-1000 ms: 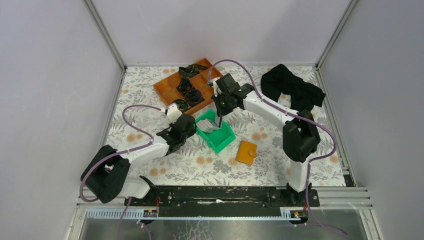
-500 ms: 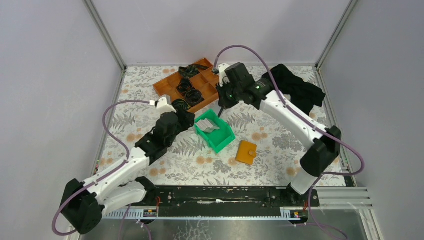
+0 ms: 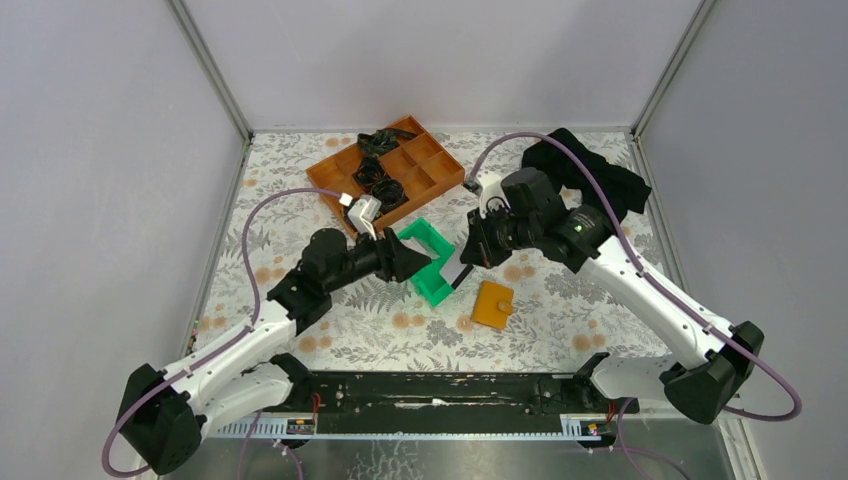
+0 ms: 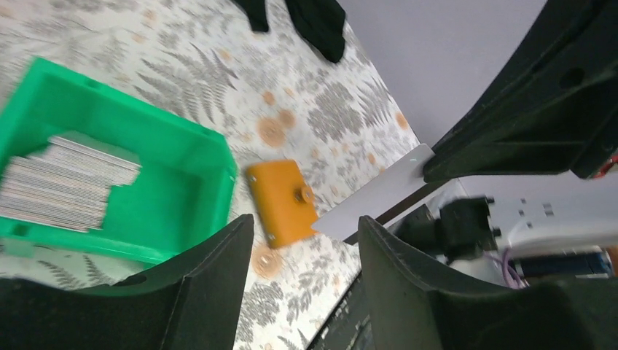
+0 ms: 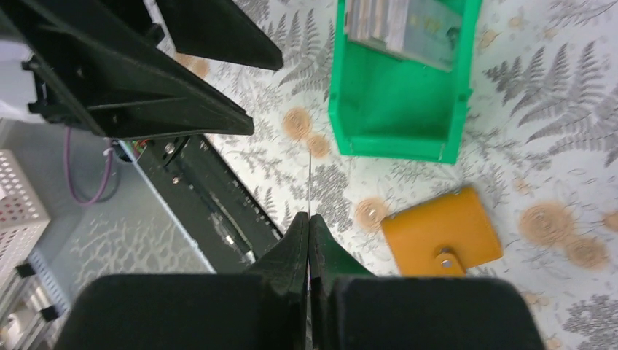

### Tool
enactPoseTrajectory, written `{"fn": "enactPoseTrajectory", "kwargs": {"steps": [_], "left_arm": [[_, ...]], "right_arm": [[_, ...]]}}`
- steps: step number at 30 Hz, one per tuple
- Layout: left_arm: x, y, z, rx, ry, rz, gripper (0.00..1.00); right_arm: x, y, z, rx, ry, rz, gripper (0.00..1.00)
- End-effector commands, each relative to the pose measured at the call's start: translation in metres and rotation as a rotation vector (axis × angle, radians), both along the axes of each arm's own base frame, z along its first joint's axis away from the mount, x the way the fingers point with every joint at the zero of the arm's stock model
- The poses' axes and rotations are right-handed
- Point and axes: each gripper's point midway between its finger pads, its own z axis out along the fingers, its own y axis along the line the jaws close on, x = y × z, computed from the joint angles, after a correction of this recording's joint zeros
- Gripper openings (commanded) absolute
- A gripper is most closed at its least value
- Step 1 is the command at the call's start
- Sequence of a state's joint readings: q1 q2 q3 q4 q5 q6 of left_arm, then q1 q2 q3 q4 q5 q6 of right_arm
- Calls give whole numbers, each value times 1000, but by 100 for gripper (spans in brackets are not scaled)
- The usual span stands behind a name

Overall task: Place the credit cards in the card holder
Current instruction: Pick up the credit card from the storage box.

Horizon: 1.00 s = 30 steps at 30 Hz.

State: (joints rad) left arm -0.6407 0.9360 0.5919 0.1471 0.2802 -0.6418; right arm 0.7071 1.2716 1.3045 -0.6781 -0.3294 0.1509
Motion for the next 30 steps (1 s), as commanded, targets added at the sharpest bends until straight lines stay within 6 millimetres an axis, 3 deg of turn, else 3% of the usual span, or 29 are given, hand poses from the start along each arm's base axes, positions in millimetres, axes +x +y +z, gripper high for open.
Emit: {"fn": "enactPoseTrajectory", "kwargs": {"steps": [1, 13, 26, 30], "left_arm": [[-33, -22, 13, -83, -32, -234, 62], [-58, -37, 2, -64, 15, -459, 60], [-71, -46, -1, -101, 19, -588, 58], [-72, -47, -4, -103, 28, -611, 52]], "right_arm": [[-30, 3, 14, 93, 58, 61, 0], [-50, 10, 1, 155, 148, 115, 0], [-46, 20, -14, 168, 219, 153, 0], [-43, 20, -15, 195, 241, 159, 0]]}}
